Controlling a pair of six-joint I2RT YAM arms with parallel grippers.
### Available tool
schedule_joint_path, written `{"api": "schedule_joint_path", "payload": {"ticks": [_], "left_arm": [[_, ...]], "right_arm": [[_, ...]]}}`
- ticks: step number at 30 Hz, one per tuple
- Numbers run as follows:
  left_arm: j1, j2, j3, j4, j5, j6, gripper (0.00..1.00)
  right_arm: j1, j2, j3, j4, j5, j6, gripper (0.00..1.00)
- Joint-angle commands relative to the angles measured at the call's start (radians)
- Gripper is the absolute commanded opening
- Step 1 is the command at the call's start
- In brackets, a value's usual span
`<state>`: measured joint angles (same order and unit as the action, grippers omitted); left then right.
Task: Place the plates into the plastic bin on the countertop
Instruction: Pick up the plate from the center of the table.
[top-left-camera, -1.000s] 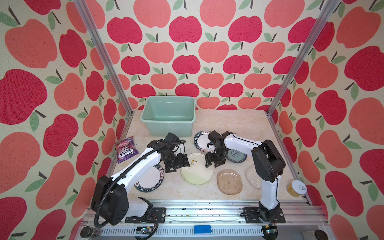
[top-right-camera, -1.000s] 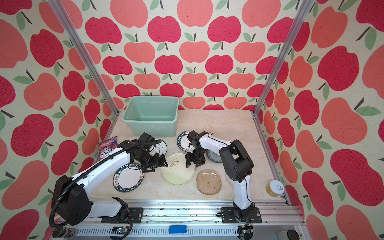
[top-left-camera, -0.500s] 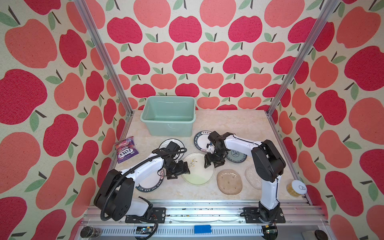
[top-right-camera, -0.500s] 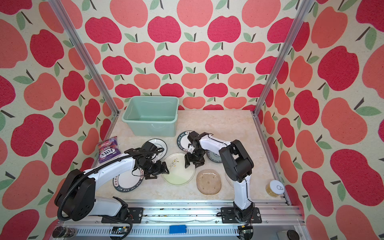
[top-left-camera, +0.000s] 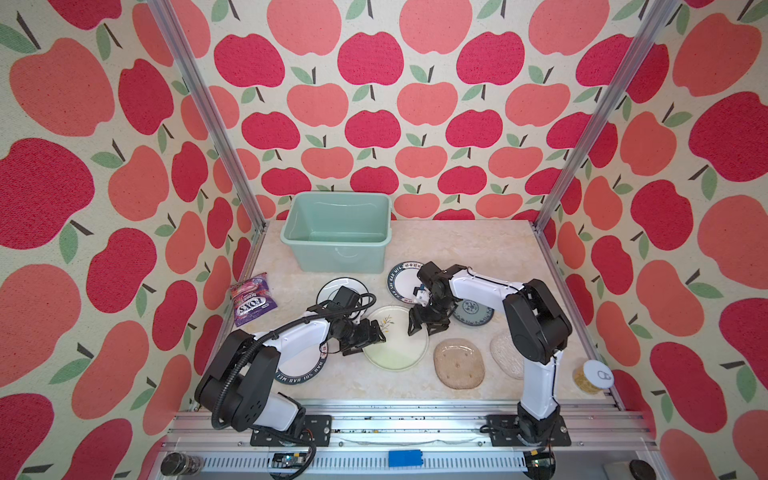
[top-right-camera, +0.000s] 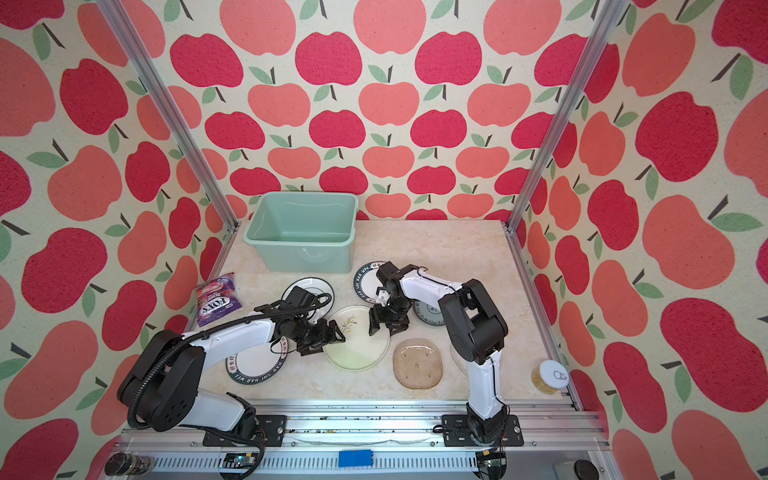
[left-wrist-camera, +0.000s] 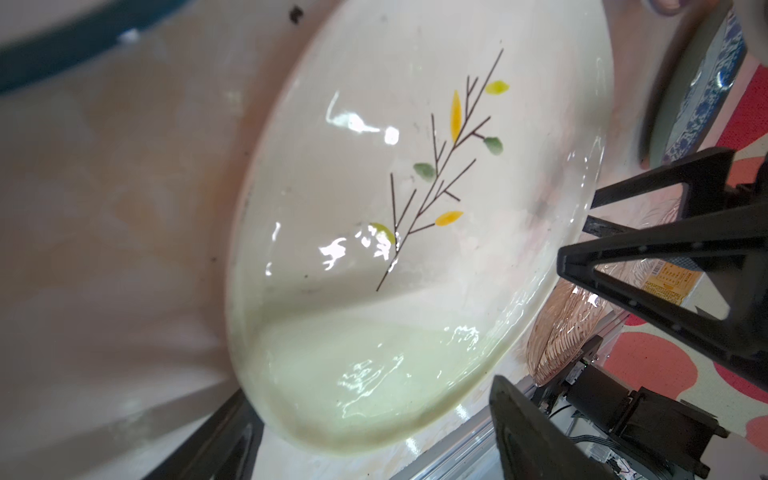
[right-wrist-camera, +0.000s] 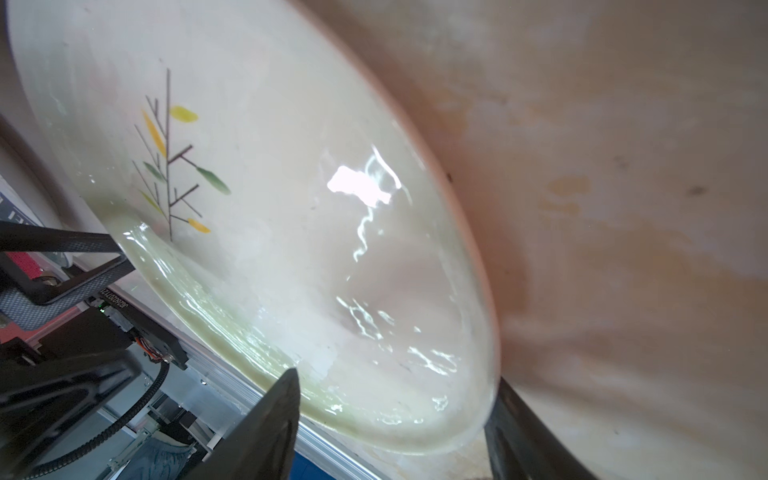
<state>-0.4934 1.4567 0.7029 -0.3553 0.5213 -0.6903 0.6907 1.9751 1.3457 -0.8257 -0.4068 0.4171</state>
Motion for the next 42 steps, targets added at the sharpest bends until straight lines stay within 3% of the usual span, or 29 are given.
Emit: {"api": "schedule_joint_path", "payload": {"ticks": [1,24,42], "left_arm": [[0.012,0.014,-0.018,0.051,0.016,-0.012,0.84],[0.013,0.038,-0.025,0.091,0.054,-0.002,0.82],[0.006,0.044,-0.022,0.096,0.063,0.005,0.82]], "right_arm": [[-0.003,0.013,-0.019,0.027,-0.023,0.001,0.69],[0.015,-0.172,-0.081,0.159,-0.084,0.047,0.66],[0.015,-0.248,-0.192,0.39,-0.213,0.142,0.55]]}}
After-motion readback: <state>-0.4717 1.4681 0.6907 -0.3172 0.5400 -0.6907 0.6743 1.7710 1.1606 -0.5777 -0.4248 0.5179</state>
